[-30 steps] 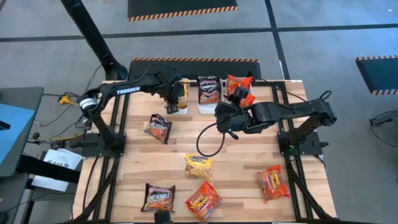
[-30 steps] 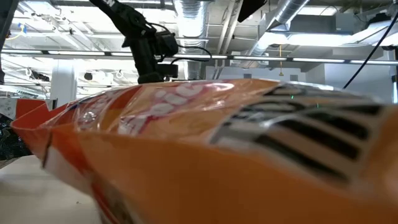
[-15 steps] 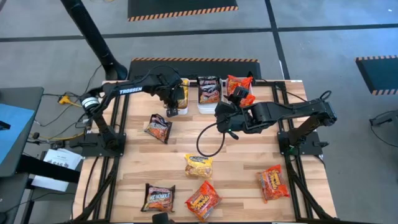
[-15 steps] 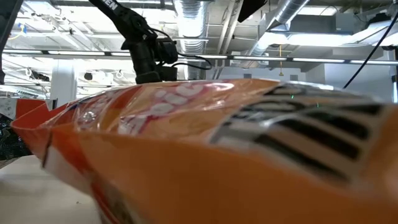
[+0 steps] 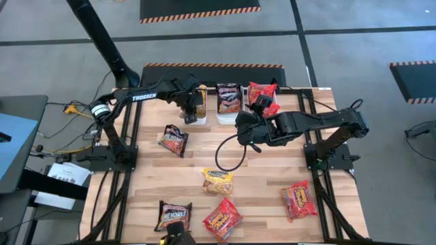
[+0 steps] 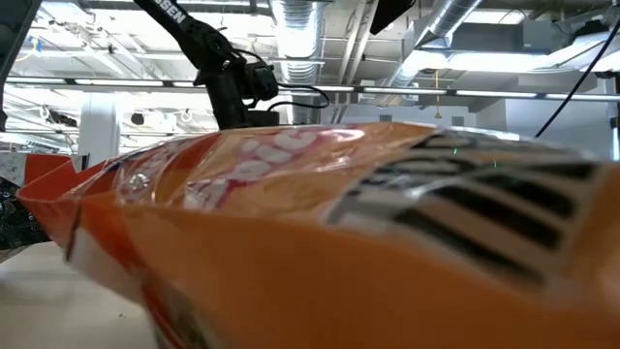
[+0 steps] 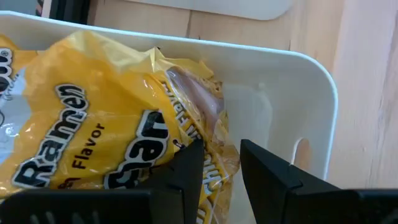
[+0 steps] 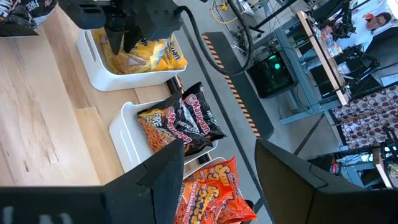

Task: Sort Maruchan noodles
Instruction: Put the yellow noodle pack into the left white bin

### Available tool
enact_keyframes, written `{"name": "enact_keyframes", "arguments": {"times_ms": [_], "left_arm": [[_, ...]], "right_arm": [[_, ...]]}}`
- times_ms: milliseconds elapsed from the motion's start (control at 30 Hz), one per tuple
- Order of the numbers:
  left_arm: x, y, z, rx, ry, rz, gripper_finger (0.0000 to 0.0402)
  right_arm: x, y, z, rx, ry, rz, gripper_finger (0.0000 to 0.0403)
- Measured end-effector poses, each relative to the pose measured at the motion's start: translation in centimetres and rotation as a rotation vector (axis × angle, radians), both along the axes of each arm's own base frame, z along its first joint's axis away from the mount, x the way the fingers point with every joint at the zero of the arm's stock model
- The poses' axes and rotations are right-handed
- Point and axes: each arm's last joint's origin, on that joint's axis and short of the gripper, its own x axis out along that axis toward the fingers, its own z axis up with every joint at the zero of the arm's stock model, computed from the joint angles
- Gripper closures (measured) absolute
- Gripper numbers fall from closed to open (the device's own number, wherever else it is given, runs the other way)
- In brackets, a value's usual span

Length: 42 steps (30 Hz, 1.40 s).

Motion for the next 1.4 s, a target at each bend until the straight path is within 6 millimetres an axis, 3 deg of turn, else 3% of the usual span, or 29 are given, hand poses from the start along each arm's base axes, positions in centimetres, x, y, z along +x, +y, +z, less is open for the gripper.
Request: {"name": "enact_keyframes", "arguments": {"times_ms": [200, 433, 767, 1000, 1400], "left_arm": [[0.0, 0.2, 0.2, -0.004, -0.034, -0.021, 0.0297], [0.3, -1.1, 0.8, -0.014, -0.035, -0.058, 0.0297], [-0.6, -2.7, 3.3, 0.000, -0.037, -0.057, 0.0297], [-0.9, -2.1, 3.7, 0.194, 0.068, 0.003, 0.0297], [-1.3, -2.7, 5.3, 0.247, 0.050, -0.038, 0.0297]], "right_arm": [[0.0, 0.0, 0.0, 0.000, 0.000, -0.001, 0.0182], [0.0, 0.0, 0.0, -0.001, 0.000, -0.001, 0.0182], [0.0, 0.0, 0.0, -0.001, 0.000, -0.001, 0.0182], [0.0, 0.0, 0.0, -0.001, 0.000, -0.002, 0.0182], [0.0, -0.2, 0.0, -0.001, 0.001, -0.007, 0.0182]]}}
